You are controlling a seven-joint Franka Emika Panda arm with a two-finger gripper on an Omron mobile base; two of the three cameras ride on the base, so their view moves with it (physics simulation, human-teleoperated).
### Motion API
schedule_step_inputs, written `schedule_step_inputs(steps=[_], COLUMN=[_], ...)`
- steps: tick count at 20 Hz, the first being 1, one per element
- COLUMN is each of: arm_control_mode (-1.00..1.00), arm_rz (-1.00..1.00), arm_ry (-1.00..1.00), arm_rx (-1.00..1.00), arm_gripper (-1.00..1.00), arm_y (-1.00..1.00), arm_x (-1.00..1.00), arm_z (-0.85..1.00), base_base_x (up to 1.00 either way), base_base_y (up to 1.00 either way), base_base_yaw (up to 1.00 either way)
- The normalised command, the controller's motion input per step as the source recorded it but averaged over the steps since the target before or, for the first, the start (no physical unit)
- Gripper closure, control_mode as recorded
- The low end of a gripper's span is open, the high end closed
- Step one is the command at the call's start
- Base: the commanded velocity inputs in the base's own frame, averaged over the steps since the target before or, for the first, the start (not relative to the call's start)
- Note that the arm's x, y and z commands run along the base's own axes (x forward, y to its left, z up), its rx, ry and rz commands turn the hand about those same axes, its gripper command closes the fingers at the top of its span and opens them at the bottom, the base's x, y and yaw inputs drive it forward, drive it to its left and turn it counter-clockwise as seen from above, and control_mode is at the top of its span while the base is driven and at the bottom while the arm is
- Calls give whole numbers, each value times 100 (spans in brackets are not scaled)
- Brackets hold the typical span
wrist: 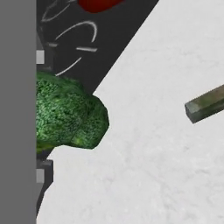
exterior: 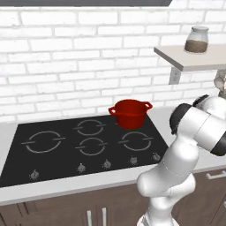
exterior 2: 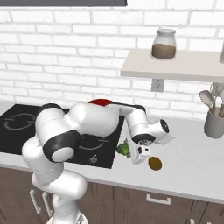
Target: Put the broccoli and avocado in the pot. Retrieve the spatula and lightly stir the vegetables in the pot.
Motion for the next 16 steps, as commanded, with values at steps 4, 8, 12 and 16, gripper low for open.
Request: schedule_step_inputs(steps=[4, 8, 12, 16], arm_control_mode=[-100, -100, -100, -100], arm_rz=[-10, -17, -21, -19], arm_ry=[-19, -32, -29, -20], arm_rx=[0, -1, -2, 0], arm_gripper=[100, 100, 100, 100], arm_y=[46, 74, 72, 62], arm_x=[-14, -10, -15, -14], arm_z=[82, 28, 3, 64], base_base_x=[0, 0, 0, 0], base_base_y=[0, 0, 0, 0], base_base_yaw=[0, 0, 0, 0])
